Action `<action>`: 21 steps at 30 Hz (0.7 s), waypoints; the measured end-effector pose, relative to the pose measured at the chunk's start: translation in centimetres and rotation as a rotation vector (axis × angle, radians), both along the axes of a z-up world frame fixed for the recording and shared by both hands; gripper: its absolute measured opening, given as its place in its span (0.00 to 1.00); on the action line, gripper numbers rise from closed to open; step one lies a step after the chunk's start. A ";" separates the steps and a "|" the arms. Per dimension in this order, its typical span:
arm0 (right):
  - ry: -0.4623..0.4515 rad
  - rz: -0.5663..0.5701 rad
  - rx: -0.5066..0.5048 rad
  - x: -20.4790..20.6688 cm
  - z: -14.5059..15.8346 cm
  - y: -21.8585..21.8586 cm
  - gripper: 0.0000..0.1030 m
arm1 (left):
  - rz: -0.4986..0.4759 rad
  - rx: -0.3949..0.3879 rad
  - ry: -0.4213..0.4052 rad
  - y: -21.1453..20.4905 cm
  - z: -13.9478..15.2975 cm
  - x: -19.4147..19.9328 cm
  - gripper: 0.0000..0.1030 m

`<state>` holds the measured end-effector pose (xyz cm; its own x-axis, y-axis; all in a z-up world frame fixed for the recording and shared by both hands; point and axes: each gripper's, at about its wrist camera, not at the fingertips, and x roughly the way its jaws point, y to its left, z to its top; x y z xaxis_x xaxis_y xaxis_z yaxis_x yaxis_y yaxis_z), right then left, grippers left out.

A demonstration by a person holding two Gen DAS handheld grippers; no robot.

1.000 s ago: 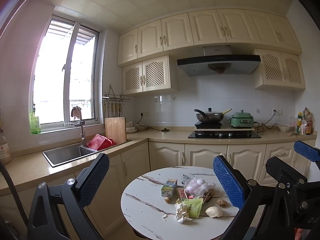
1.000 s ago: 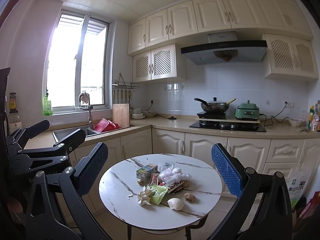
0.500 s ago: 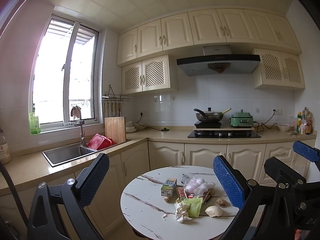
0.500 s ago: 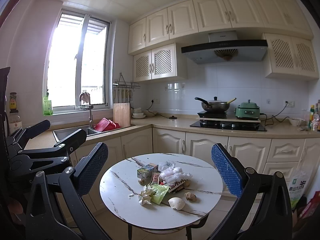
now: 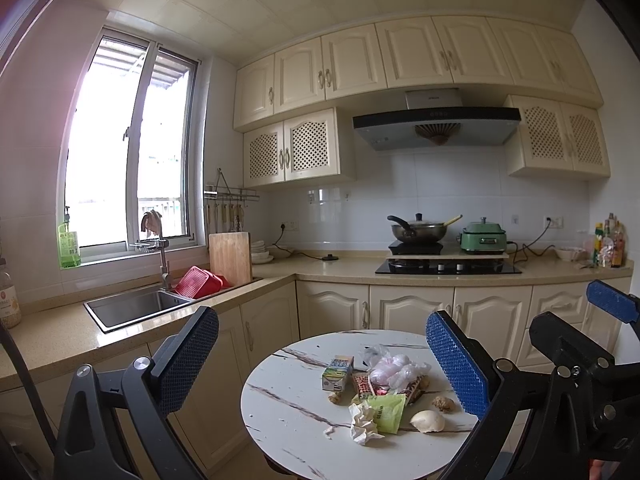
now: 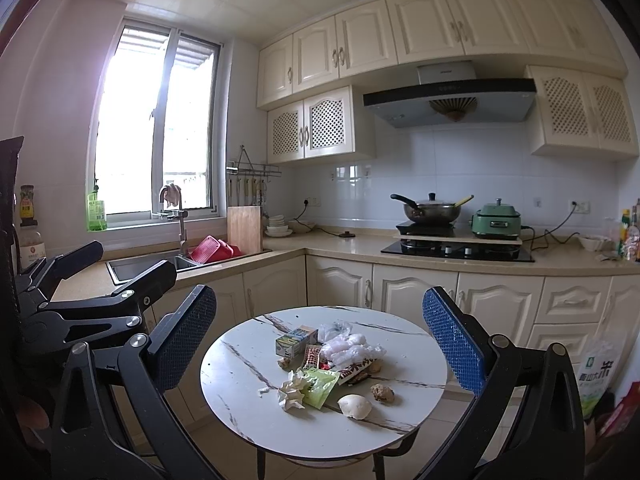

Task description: Collect trash

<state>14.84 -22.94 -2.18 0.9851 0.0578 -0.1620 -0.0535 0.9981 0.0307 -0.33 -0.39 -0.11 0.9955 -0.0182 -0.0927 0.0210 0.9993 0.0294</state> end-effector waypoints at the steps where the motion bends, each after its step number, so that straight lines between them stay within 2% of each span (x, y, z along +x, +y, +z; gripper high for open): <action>1: 0.000 -0.001 0.001 0.0 0.0 0.0 1.00 | -0.001 0.000 0.000 0.0 0.0 0.0 0.99; 10: 0.001 -0.001 0.006 0.0 -0.2 0.0 1.00 | -0.001 0.005 0.008 0.0 -0.2 0.4 0.99; 21: 0.030 0.025 0.044 2.0 -1.7 -1.9 1.00 | -0.015 0.033 0.053 -1.6 -1.2 3.8 0.99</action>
<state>16.81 -24.86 -3.92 0.9780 0.0899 -0.1881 -0.0766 0.9941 0.0768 3.49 -2.01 -1.30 0.9889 -0.0288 -0.1457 0.0379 0.9975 0.0603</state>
